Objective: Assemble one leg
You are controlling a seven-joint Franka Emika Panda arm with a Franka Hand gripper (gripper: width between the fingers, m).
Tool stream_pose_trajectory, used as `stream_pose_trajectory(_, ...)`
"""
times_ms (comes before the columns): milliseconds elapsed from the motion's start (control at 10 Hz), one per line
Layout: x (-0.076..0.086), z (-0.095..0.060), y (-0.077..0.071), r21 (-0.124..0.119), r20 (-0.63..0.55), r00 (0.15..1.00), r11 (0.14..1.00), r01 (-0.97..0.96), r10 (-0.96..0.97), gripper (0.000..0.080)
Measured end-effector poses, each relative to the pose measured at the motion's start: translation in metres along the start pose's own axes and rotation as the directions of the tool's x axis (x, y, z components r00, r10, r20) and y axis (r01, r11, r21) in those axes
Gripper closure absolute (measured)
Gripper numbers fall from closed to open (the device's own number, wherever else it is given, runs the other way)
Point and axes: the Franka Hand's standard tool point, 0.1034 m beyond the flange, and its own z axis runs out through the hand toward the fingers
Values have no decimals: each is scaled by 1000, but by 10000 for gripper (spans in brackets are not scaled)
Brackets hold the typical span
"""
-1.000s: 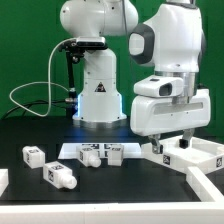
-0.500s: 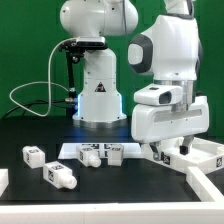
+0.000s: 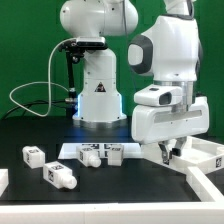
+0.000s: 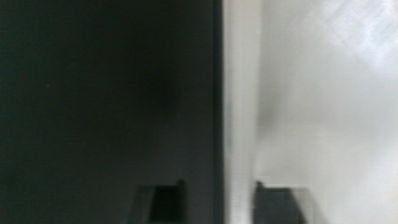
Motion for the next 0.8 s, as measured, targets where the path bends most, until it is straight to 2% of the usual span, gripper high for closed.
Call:
stream_pose_trajectory(100, -1, -2, -1, 0, 0, 1000, 1000, -18, 18, 699)
stream_pose_trajectory(200, -7, -14, -2, -2, 4, 999, 999, -45, 45, 750)
stream_pose_trajectory(300, -11, -38, 2, -4, 7, 997, 997, -75, 75, 750)
stream_pose_trajectory(400, -19, -51, 6, 1, 15, 993, 993, -116, 116, 750)
stream_pose_trajectory(500, -24, -68, 12, 10, 39, 986, 987, -162, 162, 750)
stream_pose_trajectory(600, -26, -86, 27, 16, 39, 974, 975, -222, 221, 750)
stream_pose_trajectory(700, -31, -92, 45, 20, 36, 960, 960, -280, 279, 750)
stream_pose_trajectory(800, -34, -88, 53, 22, 21, 956, 955, -294, 294, 750)
